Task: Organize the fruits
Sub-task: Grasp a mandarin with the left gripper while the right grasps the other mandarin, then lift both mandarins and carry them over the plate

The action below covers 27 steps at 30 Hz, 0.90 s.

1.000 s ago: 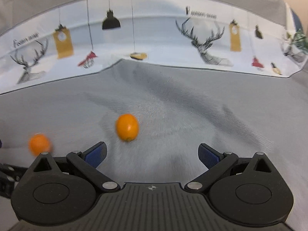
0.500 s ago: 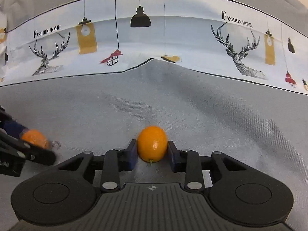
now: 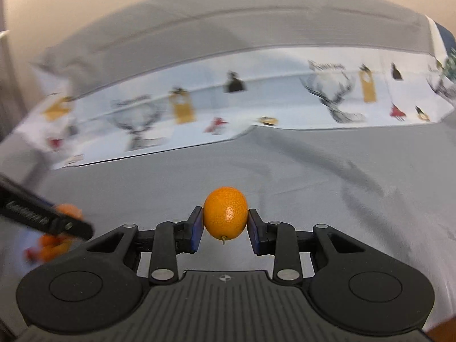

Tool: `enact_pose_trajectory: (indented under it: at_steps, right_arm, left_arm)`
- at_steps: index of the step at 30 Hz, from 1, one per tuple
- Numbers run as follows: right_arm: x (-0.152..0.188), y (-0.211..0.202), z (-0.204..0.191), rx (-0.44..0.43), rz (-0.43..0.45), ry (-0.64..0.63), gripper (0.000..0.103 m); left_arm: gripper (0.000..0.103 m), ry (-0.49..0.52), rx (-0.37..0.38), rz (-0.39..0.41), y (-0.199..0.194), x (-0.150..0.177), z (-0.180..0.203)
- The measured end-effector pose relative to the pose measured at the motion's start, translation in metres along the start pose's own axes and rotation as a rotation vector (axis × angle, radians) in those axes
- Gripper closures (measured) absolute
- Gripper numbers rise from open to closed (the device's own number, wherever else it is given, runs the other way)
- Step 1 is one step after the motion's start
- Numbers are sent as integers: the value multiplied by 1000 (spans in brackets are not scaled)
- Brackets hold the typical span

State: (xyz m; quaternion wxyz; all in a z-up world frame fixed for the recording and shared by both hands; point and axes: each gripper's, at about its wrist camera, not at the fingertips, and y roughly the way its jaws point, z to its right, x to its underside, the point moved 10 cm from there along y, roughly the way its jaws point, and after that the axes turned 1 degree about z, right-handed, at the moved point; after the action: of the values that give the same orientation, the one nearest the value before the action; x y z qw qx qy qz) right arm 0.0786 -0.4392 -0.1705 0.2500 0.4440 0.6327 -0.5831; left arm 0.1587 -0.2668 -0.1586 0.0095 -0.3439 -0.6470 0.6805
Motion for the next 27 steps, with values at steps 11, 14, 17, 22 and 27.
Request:
enact_pose_trajectory:
  at_steps: [11, 14, 17, 22, 27]
  right_arm:
    - [2, -115, -150, -294, 39, -74, 69]
    - [16, -133, -182, -335, 21, -128, 69]
    - [34, -149, -210, -374, -5, -171, 69]
    - [56, -173, -239, -386, -17, -275, 69]
    - [57, -188, -246, -377, 0, -315, 69]
  left_arm:
    - [61, -165, -169, 61, -115, 113, -92]
    - [61, -214, -170, 94, -140, 139, -104]
    - [61, -246, -166, 117, -156, 160, -109]
    - [61, -274, -166, 157, -173, 181, -114]
    - [61, -301, -152, 173, -180, 192, -116]
